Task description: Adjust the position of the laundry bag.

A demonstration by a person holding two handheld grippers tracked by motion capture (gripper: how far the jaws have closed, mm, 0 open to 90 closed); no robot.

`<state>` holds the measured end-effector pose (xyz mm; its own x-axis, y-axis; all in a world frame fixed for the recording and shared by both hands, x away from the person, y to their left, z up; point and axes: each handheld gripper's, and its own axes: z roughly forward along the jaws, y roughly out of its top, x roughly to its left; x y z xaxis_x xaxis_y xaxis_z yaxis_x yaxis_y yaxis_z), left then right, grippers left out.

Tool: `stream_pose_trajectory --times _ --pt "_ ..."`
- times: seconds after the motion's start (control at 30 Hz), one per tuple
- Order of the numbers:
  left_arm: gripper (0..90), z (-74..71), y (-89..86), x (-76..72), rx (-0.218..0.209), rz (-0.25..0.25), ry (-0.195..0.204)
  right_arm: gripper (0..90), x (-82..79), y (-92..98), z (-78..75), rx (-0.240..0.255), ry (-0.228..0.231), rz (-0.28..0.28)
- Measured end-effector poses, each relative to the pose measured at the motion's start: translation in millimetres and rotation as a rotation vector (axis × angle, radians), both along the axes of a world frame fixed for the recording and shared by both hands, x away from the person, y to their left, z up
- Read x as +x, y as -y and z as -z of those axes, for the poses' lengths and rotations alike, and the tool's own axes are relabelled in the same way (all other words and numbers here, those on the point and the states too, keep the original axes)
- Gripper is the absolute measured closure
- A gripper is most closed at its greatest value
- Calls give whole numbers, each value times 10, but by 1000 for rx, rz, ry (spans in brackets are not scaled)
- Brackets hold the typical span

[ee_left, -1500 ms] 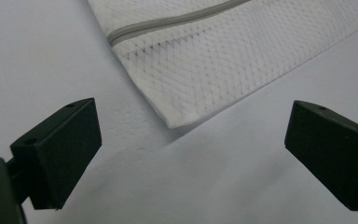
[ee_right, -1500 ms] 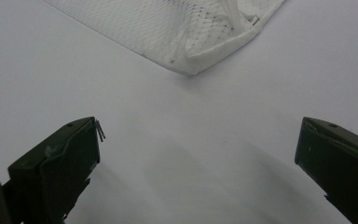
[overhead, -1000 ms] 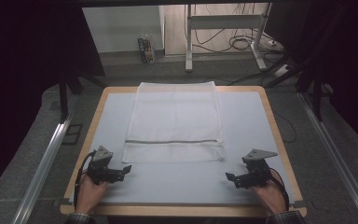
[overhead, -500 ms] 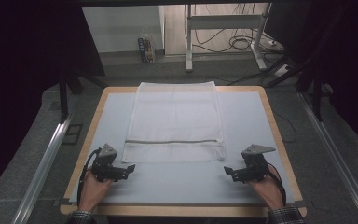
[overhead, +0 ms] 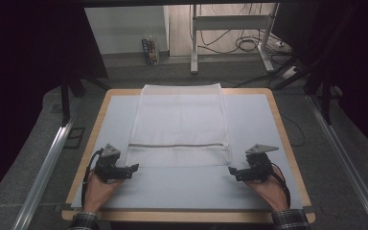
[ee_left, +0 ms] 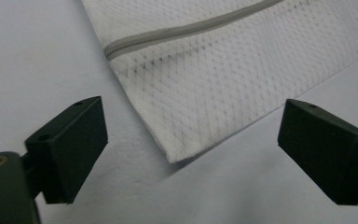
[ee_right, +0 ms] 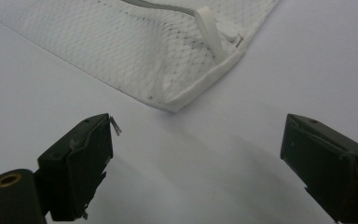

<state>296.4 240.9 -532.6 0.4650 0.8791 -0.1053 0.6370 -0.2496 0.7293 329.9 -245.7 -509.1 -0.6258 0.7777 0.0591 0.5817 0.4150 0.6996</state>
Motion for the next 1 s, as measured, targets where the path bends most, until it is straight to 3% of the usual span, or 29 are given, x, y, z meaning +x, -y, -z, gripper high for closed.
stream_pose_trajectory --times 0.2,0.3,0.5,0.73,1.0 --pt "180 -4 5 44 1 11 -5 242 35 -28 -44 6 15 2" --pt "227 -22 -4 91 4 7 11 305 86 -71 -66 -4 34 3" --pt "290 -19 -28 169 15 -7 14 334 181 -114 -128 36 26 17" --pt "326 -33 -36 234 10 -15 28 325 278 -176 -138 6 50 39" --pt "354 -28 -32 340 11 -35 35 542 446 -273 -163 -49 90 51"
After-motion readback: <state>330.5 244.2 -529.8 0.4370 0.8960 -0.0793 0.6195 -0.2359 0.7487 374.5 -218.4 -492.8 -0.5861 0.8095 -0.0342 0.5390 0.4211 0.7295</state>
